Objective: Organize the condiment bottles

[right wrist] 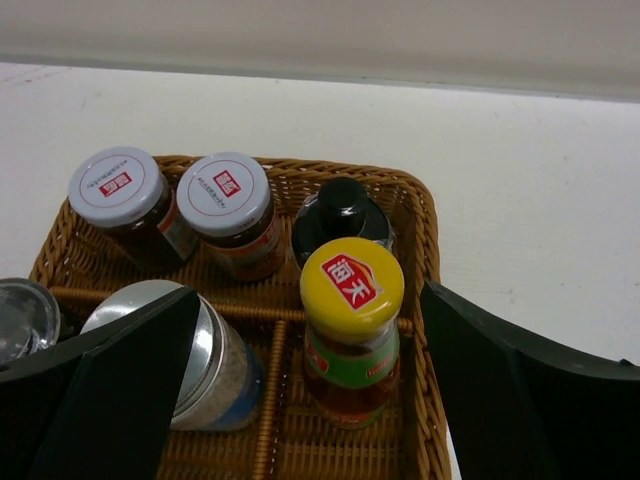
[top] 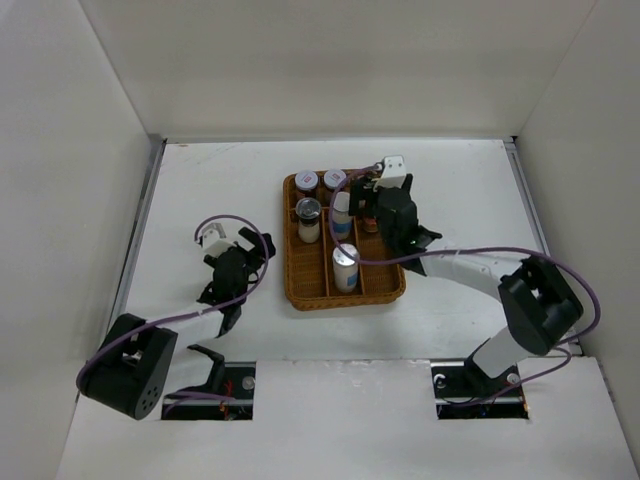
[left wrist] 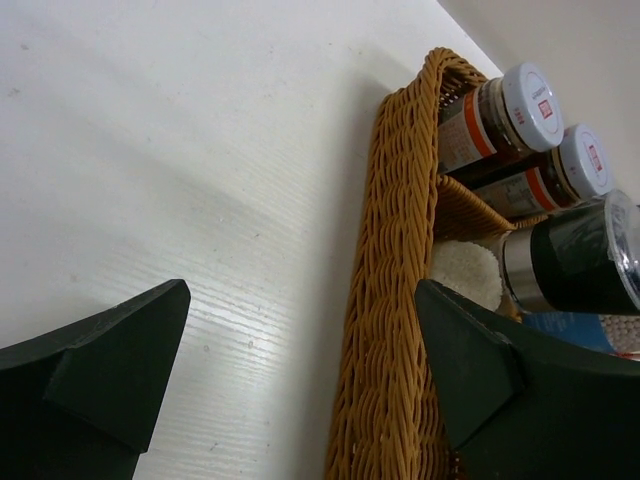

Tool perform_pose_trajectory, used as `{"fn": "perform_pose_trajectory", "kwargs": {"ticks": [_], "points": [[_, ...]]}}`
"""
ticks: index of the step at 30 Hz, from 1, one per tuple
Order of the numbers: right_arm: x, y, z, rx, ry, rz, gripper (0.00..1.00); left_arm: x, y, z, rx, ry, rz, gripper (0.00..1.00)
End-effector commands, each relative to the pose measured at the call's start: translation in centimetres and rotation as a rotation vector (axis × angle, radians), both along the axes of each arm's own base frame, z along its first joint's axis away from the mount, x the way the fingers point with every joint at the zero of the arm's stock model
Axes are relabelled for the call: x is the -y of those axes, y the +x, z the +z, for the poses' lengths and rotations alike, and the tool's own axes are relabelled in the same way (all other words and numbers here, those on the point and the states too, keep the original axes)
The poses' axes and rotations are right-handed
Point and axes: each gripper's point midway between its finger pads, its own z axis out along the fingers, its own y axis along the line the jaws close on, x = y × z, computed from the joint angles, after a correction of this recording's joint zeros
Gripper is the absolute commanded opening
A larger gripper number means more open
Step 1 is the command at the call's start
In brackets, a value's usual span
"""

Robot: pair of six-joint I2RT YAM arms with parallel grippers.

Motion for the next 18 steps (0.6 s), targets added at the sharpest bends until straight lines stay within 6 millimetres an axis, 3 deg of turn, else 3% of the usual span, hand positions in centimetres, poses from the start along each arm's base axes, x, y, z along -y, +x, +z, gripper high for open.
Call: {"fn": "perform_pose_trajectory", "kwargs": {"ticks": [1, 5, 8, 11, 18], "points": [[1.2, -1.5, 6.5, 0.130, 0.125, -0.046, 1.00, 0.4, 1.0, 3.6, 0.108, -0.035, 0.007, 1.00], [3.6, -4.7, 10.8, 0.212, 0.246, -0.058, 1.00, 1.9, 0.8, 5.5, 0.151, -0.052, -0.044, 1.00], [6.2, -6.8, 11.3, 0.233, 0.314, -0.102, 1.00, 1.8, 0.9, 4.9, 0.123, -0.031, -0.039, 1.00], [10.1, -8.3, 10.0, 0.240, 0.422, -0.208, 1.00, 0.3, 1.2, 3.5, 0.046, 0.005, 0.027, 1.00], [17.8, -10.2, 3.2, 0.205, 0.587, -0.434, 1.00, -1.5, 1.0, 2.4, -0.069, 0.079, 0.111, 1.00]]}}
